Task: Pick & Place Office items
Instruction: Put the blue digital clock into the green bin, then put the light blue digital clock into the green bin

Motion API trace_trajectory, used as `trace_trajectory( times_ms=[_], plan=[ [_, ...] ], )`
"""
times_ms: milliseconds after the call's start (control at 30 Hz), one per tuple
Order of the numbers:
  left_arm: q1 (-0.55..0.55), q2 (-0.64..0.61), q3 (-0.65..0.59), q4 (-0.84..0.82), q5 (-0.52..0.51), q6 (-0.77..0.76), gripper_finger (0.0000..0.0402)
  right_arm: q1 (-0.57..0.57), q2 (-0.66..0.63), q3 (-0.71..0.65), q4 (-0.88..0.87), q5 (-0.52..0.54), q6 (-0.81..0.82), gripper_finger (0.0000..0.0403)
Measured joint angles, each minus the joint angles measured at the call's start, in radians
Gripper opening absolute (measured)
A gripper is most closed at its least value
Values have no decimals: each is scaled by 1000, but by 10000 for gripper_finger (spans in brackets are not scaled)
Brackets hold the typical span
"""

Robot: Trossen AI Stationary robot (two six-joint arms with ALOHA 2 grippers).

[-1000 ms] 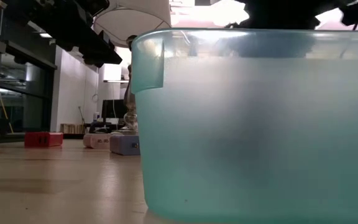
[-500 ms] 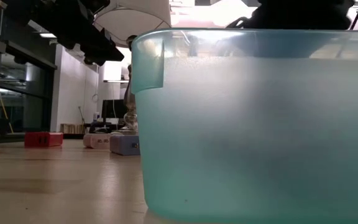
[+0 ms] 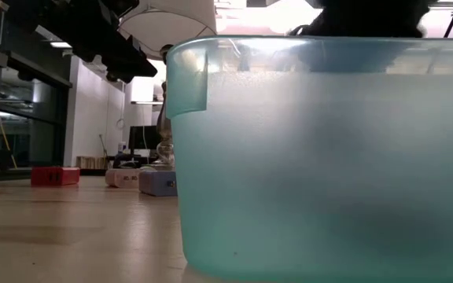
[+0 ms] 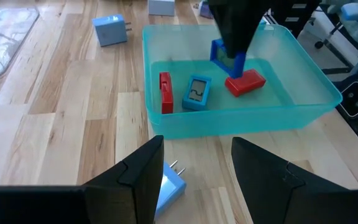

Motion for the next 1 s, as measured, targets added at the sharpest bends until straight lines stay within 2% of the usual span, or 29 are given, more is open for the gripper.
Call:
trace_trajectory(
  times_ms=[267,567,1000],
  plan=[
    [0,0,0,5,0,0,184,-23,93,0,26,-97,4,43],
    [0,0,0,18,0,0,184,-21,100,0,48,-95,5,46],
    [0,0,0,27,0,0,184,-23,56,0,27,-64,-32,152]
  ],
)
